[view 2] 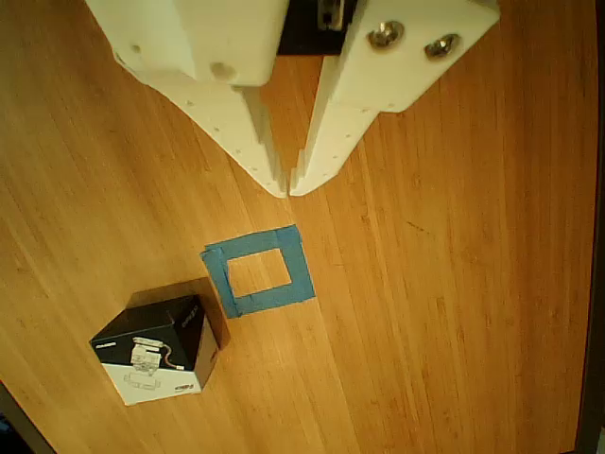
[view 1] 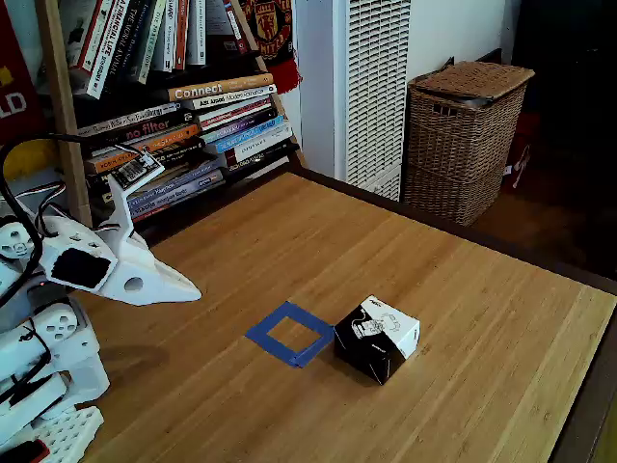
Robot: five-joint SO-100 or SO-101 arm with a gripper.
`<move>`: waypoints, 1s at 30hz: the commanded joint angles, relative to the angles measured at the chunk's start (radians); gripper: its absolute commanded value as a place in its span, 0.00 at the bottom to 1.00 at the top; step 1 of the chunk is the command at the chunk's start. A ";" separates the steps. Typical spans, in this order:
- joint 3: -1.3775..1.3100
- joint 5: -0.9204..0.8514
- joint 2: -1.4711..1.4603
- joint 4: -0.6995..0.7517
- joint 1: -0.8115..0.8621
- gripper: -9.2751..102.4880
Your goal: Push the box on top of the target
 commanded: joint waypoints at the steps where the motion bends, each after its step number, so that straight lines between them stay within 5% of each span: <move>1: -0.003 0.008 0.011 -0.006 0.002 0.08; 30: -0.003 0.028 0.011 -0.006 -0.006 0.08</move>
